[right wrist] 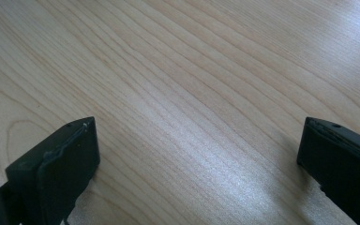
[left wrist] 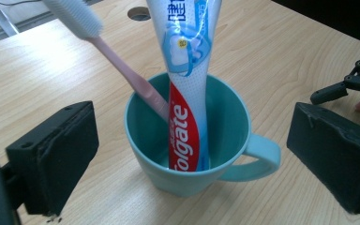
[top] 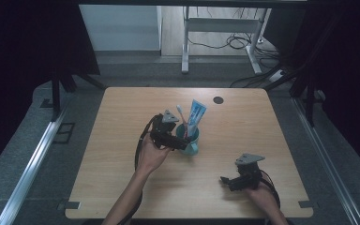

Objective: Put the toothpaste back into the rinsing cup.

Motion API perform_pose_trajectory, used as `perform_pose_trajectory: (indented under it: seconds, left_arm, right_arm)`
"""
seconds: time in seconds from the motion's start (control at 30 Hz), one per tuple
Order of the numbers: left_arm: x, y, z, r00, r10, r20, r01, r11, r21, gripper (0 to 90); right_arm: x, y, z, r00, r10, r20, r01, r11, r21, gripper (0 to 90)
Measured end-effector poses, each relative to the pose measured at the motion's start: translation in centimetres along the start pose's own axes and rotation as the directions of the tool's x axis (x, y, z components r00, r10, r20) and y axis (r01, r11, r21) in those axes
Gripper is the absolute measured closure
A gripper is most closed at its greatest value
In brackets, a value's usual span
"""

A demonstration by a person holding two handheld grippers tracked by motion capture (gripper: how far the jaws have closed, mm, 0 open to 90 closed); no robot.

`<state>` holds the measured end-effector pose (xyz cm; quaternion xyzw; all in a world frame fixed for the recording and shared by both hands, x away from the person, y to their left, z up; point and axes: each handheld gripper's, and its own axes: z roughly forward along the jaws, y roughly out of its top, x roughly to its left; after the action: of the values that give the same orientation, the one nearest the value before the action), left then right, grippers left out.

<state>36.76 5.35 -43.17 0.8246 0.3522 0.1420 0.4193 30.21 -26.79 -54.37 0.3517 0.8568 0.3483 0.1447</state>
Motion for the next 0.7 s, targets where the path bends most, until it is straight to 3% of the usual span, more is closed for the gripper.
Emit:
perform_pose_trajectory:
  seconds: [0.7]
  left_arm:
    - [1.1,-2.1,-2.4,0.9996,-0.003,-0.029,0.002,0.9998,-0.022,0.3]
  right_arm:
    - [0.0,0.0,0.0,1.0000,0.000,0.000,0.000,1.000,0.000,0.0]
